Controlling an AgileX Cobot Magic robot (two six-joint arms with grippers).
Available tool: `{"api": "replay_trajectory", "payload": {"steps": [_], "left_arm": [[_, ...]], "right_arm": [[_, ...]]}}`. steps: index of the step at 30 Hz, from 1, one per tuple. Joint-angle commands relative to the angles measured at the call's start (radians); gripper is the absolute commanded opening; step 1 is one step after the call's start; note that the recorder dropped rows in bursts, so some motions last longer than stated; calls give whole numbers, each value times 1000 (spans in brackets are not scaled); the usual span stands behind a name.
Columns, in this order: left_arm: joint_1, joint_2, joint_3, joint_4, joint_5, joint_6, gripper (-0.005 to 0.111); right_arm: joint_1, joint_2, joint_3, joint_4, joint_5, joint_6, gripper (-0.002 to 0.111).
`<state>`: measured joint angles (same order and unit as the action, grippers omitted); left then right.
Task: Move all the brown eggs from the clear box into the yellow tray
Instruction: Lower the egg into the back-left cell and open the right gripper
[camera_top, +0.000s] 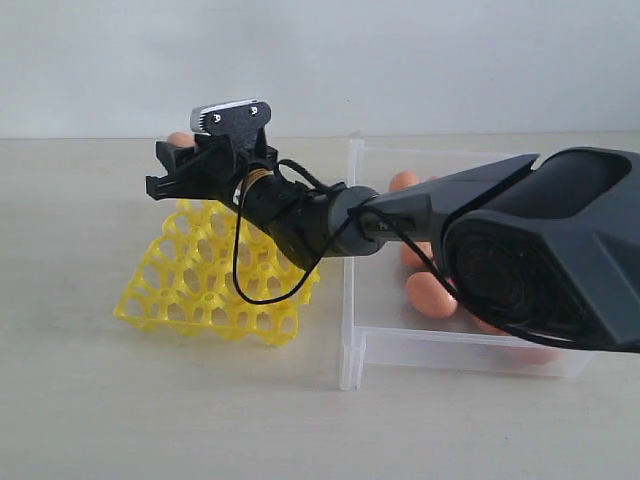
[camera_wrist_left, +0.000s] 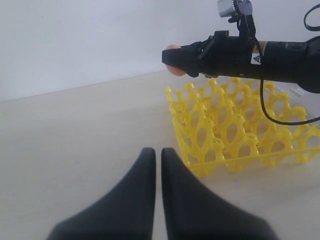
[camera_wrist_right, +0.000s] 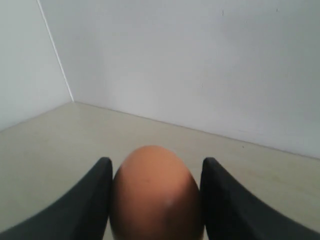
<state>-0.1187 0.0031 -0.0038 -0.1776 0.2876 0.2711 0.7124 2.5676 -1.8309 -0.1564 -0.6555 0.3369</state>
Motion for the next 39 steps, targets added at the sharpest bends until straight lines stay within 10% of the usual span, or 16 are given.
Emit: {"api": "replay_trajectory", "payload": {"steps": [1,39], "left_arm": [[-6,-3,4,2,-4,0,4],[-6,-3,4,2,-4,0,4]], "right_arm": [[-5,15,-26,-7,60,4,0],[-5,43,-26,43,64,-82,0]]}}
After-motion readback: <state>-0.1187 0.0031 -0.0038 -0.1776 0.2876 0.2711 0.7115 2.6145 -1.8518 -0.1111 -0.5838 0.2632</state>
